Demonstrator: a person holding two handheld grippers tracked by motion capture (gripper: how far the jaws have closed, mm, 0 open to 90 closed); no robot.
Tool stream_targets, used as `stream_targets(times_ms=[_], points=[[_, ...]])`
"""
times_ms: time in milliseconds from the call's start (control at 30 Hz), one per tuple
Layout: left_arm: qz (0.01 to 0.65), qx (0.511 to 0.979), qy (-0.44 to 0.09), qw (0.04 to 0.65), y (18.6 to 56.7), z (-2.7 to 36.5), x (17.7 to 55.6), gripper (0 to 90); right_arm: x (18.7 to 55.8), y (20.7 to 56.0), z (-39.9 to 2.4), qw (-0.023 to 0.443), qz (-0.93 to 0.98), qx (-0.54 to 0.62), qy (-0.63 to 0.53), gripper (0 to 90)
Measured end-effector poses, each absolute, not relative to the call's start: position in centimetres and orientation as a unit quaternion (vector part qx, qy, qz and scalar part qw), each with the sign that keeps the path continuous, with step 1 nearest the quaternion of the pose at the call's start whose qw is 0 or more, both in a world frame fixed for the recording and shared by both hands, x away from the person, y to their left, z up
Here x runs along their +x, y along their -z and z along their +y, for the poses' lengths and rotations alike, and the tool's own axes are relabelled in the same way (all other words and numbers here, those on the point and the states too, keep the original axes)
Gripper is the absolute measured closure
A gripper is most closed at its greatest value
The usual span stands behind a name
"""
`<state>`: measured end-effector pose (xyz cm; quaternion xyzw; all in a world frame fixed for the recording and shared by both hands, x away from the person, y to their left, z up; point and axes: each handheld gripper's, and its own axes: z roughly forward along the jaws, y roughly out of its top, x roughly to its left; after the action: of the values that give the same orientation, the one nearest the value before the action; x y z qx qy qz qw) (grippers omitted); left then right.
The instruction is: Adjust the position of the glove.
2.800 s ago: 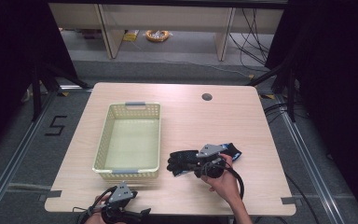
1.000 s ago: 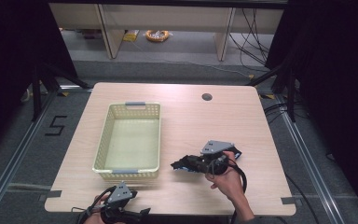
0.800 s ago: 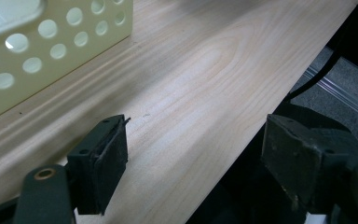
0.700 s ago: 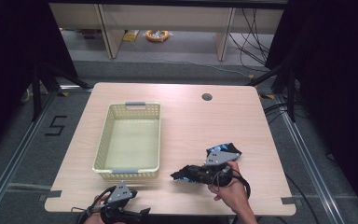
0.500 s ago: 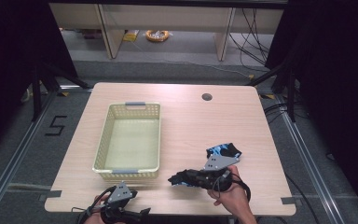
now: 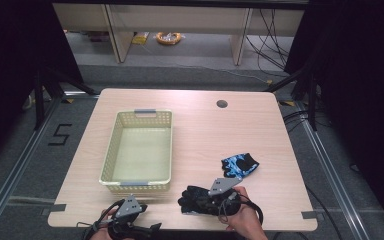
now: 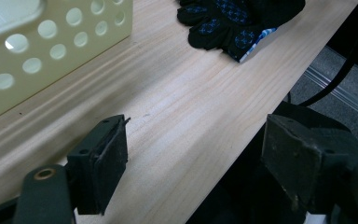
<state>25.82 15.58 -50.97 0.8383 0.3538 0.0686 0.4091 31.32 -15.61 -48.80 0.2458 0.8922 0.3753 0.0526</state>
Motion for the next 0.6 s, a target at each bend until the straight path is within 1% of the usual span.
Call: stream_targets(times_ms=[67,100,167,200,233,300,333,367,400,433,467,567,600], points=[[0.354,0.838,-0.067,0.409,51.0,15.6,25.8,21.9,31.4,49.0,-15.7,0.054,0.894,0.246,-0.371,75.7],[0.353,0.839,-0.068,0.409,51.0,15.6,25.8,21.9,31.5,49.0,-15.8,0.057,0.892,0.249,-0.372,71.9],[0.354,0.838,-0.068,0.409,51.0,15.6,25.8,21.9,31.7,48.9,-16.0,0.061,0.886,0.260,-0.378,63.7],[0.354,0.838,-0.069,0.410,51.0,15.6,25.8,22.0,31.9,48.5,-16.6,0.071,0.874,0.285,-0.388,56.1],[0.354,0.838,-0.067,0.410,51.0,15.6,25.8,22.0,31.9,48.5,-16.6,0.071,0.874,0.285,-0.388,56.1],[0.354,0.838,-0.067,0.410,51.0,15.6,25.8,21.9,32.3,47.8,-17.7,0.091,0.861,0.305,-0.396,54.2],[0.353,0.839,-0.068,0.409,51.0,15.5,25.8,21.9,32.7,47.0,-19.1,0.120,0.847,0.327,-0.401,53.3],[0.353,0.839,-0.068,0.409,51.0,15.5,25.8,22.0,32.7,47.0,-19.1,0.120,0.847,0.327,-0.401,53.3],[0.352,0.839,-0.068,0.409,51.0,15.5,25.8,21.9,33.2,46.6,-20.7,0.154,0.837,0.349,-0.392,52.0],[0.352,0.839,-0.068,0.409,51.0,15.5,25.8,21.9,33.4,46.6,-21.3,0.168,0.836,0.351,-0.388,52.0],[0.353,0.839,-0.068,0.409,51.0,15.5,25.8,21.9,33.4,46.6,-21.3,0.168,0.836,0.351,-0.388,52.0],[0.352,0.840,-0.069,0.407,51.0,15.5,25.8,21.9,34.2,46.9,-24.0,0.181,0.821,0.393,-0.374,52.0],[0.351,0.841,-0.068,0.406,51.0,15.5,25.8,21.9,34.2,46.9,-24.0,0.181,0.821,0.393,-0.374,52.0]])
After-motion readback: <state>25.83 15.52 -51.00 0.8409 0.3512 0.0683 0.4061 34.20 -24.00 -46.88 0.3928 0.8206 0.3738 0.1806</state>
